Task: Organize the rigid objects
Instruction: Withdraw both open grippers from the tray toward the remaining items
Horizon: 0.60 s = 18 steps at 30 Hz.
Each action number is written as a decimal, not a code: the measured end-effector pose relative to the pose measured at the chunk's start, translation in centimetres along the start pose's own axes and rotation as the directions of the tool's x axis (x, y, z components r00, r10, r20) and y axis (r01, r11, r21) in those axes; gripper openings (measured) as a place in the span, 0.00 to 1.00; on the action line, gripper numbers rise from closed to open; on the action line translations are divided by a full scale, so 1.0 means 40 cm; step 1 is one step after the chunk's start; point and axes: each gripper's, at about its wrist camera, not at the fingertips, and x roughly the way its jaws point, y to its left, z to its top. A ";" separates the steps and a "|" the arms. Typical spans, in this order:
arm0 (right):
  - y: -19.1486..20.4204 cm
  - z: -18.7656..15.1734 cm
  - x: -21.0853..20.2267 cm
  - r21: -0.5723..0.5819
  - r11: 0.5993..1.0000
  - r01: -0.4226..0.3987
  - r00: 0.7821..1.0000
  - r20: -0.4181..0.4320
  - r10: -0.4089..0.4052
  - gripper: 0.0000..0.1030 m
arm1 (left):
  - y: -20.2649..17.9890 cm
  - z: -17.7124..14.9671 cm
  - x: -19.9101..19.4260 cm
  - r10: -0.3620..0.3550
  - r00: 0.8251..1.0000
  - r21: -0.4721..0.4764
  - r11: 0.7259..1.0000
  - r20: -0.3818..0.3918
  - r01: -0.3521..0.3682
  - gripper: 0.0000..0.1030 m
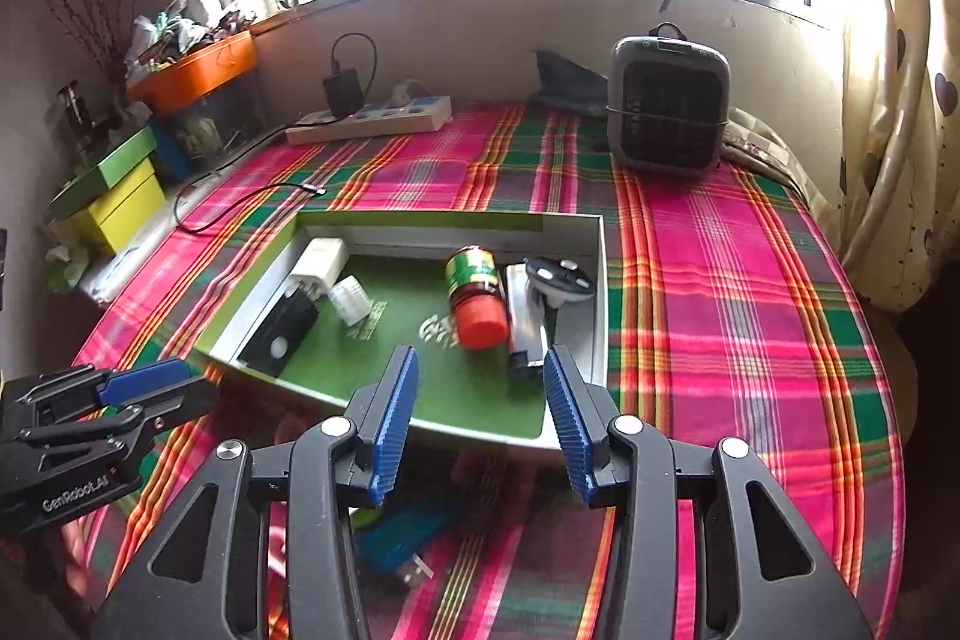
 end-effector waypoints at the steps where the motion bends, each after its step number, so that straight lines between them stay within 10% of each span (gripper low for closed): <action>1: 0.000 -0.006 -0.004 0.002 1.000 -0.007 1.000 0.000 0.007 0.44 | 0.000 -0.004 -0.003 -0.001 1.000 0.001 1.000 0.000 0.001 0.32; 18: 0.041 -0.123 -0.038 -0.078 0.983 -0.166 0.985 -0.056 0.161 0.43 | 0.028 -0.067 -0.019 -0.025 1.000 -0.039 0.999 -0.018 0.024 0.32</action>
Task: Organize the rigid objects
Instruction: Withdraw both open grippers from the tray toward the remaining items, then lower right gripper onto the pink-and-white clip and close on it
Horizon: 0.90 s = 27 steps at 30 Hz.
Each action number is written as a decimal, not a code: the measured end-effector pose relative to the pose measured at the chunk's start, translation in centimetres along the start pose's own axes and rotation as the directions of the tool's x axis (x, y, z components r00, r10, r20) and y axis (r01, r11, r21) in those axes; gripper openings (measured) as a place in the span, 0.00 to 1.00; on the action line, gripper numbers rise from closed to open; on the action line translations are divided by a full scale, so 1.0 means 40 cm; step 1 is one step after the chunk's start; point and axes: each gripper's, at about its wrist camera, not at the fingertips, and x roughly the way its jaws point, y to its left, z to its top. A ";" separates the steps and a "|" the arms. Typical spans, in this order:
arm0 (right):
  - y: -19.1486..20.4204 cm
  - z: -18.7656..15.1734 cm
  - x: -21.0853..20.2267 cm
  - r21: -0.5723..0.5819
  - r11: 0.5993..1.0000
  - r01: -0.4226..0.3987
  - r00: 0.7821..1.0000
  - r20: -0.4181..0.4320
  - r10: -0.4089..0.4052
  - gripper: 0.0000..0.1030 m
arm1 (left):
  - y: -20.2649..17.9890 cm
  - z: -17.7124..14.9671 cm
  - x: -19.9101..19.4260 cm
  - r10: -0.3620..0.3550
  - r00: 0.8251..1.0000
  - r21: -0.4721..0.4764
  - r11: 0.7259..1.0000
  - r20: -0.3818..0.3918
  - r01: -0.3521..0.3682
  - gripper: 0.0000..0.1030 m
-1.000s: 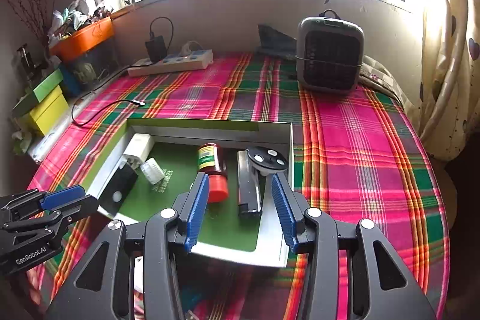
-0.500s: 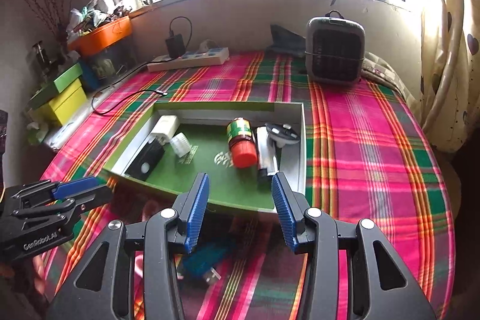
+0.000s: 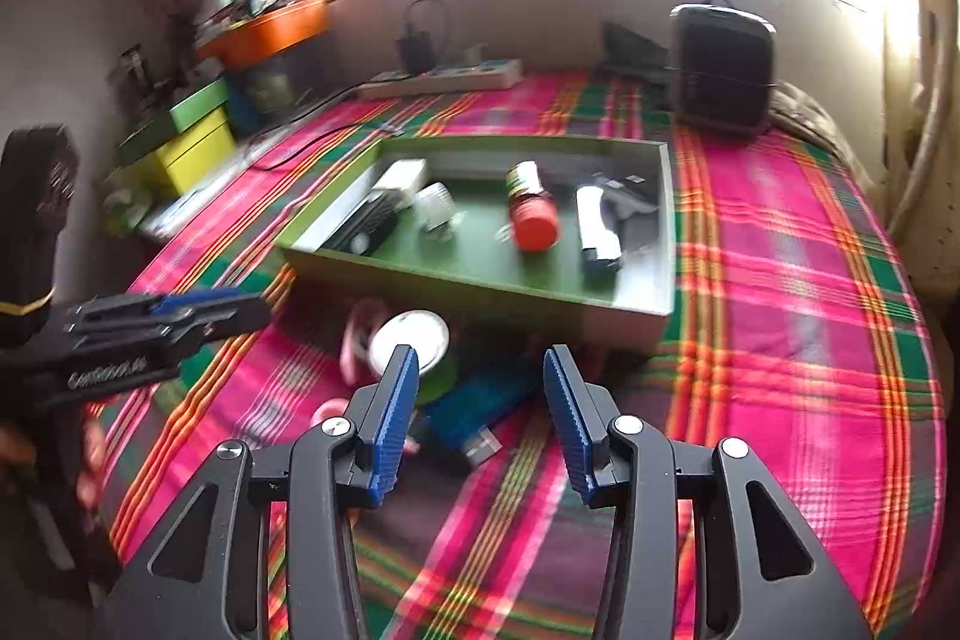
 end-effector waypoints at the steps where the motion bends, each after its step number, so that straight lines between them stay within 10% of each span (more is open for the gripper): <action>1: 0.006 -0.006 0.002 -0.007 1.000 -0.023 1.000 -0.006 0.023 0.43 | 0.002 -0.001 0.000 -0.002 1.000 -0.002 1.000 0.000 0.002 0.33; 8: 0.041 -0.032 0.012 -0.048 0.988 -0.150 0.988 -0.041 0.148 0.44 | 0.015 -0.016 0.000 -0.027 1.000 -0.016 1.000 -0.005 0.027 0.45; 27: 0.127 -0.053 0.063 -0.214 0.953 -0.212 0.970 -0.167 0.178 0.44 | 0.047 -0.027 0.010 -0.057 0.998 -0.040 0.998 -0.030 0.056 0.45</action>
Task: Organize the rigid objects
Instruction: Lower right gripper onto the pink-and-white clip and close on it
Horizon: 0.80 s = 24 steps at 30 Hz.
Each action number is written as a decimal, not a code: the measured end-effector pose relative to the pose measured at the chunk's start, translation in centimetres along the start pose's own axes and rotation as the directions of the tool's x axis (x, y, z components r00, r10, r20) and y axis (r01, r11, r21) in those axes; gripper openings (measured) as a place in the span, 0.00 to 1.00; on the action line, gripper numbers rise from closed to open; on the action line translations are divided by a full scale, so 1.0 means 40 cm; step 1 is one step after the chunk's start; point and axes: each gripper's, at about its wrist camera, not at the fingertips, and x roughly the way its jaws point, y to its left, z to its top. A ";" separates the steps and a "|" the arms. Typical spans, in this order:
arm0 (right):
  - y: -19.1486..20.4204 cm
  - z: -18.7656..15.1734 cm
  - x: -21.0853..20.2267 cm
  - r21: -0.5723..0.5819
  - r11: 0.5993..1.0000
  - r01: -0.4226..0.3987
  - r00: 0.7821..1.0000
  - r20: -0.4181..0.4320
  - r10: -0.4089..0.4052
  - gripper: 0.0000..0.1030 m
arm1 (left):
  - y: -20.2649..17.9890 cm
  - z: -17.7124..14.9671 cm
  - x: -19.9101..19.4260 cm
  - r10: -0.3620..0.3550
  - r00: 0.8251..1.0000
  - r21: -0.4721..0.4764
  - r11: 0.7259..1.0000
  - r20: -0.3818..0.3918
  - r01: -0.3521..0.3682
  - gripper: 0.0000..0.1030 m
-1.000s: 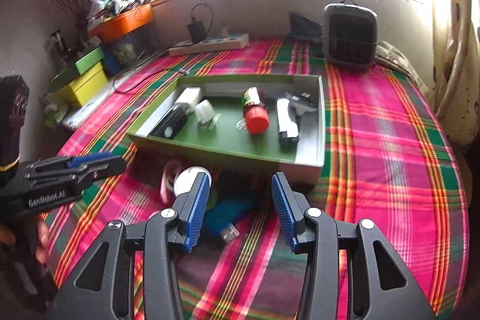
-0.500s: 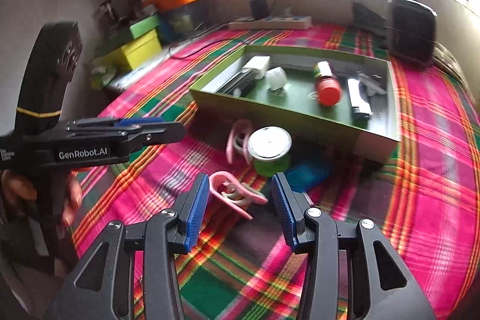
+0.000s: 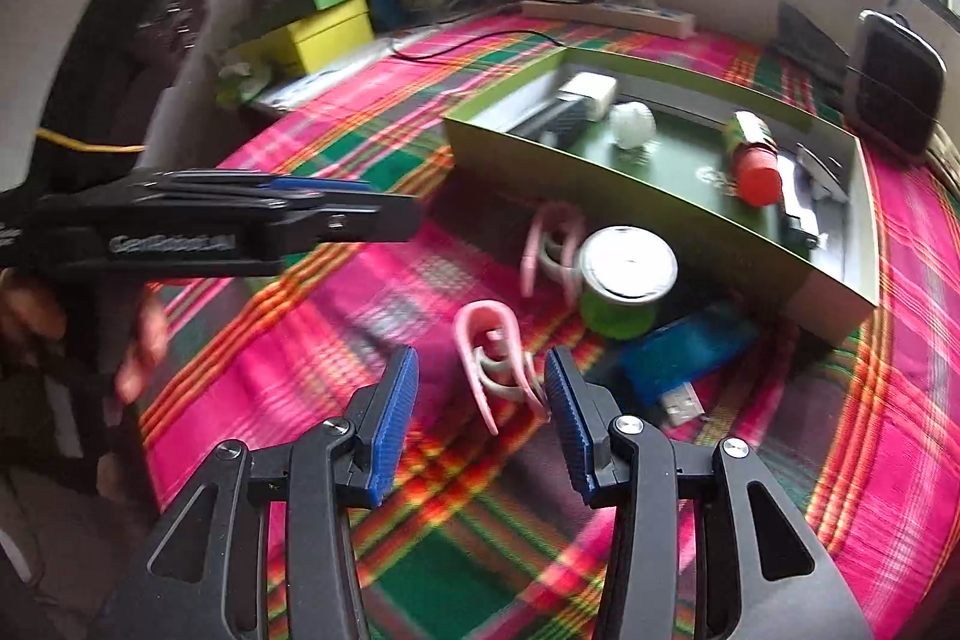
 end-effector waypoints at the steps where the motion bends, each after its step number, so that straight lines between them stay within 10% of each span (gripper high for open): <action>1: 0.003 0.001 0.002 -0.004 1.000 0.017 1.000 -0.001 -0.017 0.44 | 0.001 0.000 0.003 0.000 1.000 0.000 1.000 -0.003 0.000 0.45; 13: 0.019 0.002 0.031 0.004 0.988 0.153 0.988 -0.037 -0.153 0.43 | -0.017 -0.001 0.016 -0.009 1.000 0.005 1.000 -0.024 0.009 0.45; 16: 0.018 -0.006 0.023 0.002 0.983 0.184 0.983 -0.031 -0.183 0.24 | -0.034 0.000 0.025 -0.016 0.999 0.017 1.000 -0.036 0.017 0.45; 24: -0.006 -0.025 -0.020 0.047 0.985 0.168 0.986 0.009 -0.168 0.23 | -0.078 0.007 0.037 -0.015 0.999 0.048 0.999 -0.045 0.018 0.45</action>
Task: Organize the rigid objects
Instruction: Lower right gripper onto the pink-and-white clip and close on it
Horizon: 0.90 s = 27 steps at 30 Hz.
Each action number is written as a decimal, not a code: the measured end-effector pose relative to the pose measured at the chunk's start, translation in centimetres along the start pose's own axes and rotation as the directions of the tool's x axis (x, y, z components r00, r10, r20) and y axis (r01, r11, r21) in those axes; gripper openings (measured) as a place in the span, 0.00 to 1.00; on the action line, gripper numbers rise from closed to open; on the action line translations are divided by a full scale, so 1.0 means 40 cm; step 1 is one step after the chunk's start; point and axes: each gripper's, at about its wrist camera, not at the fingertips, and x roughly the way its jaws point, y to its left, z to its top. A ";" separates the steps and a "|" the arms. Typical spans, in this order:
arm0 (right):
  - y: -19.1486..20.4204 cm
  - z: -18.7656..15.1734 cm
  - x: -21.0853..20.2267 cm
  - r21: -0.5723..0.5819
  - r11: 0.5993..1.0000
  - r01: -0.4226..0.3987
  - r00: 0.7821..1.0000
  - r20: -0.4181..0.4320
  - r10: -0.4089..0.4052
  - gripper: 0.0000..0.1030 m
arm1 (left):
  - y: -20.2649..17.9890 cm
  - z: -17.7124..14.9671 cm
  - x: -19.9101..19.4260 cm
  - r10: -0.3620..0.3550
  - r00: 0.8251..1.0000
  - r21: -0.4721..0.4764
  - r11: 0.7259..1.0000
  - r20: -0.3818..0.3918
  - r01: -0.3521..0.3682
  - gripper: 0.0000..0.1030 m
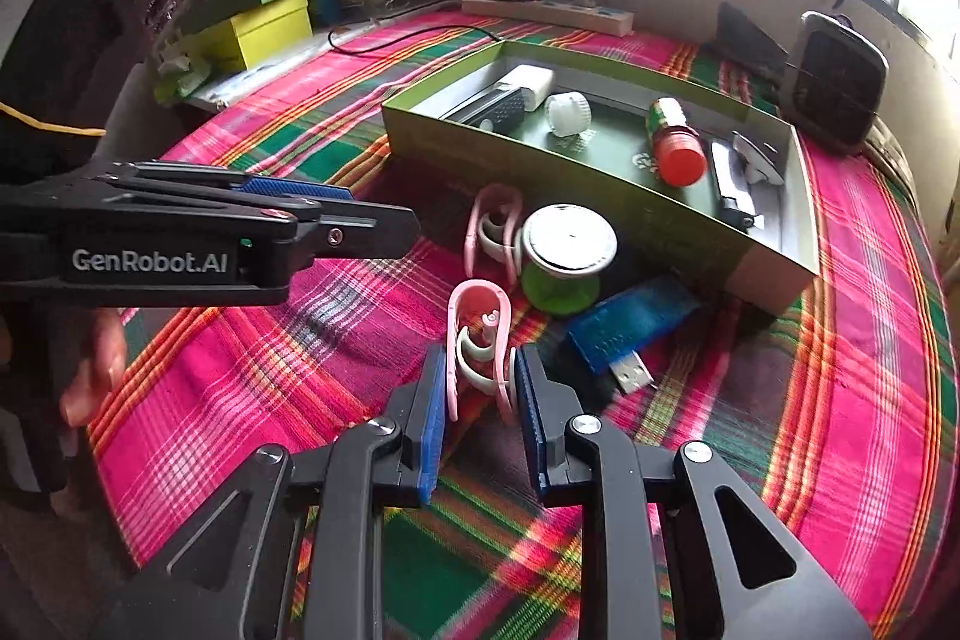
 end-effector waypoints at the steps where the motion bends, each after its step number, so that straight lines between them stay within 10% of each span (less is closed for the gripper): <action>1: -0.007 -0.004 -0.009 0.007 1.000 -0.001 1.000 0.007 0.001 0.23 | -0.005 0.001 0.004 0.003 1.000 0.002 1.000 -0.004 -0.003 0.45; 14: -0.103 -0.055 -0.073 0.117 0.989 0.094 0.995 0.031 -0.098 0.23 | -0.079 0.005 0.047 0.028 0.999 0.045 0.999 -0.018 -0.027 0.45; 22: -0.124 -0.060 -0.085 0.139 0.985 0.103 0.993 0.051 -0.111 0.23 | -0.092 0.010 0.068 0.206 0.979 0.061 0.977 -0.008 -0.205 0.45; 27: -0.126 -0.058 -0.084 0.134 0.987 0.094 0.993 0.059 -0.103 0.23 | -0.094 0.011 0.068 0.148 0.989 0.039 0.988 -0.028 -0.146 0.45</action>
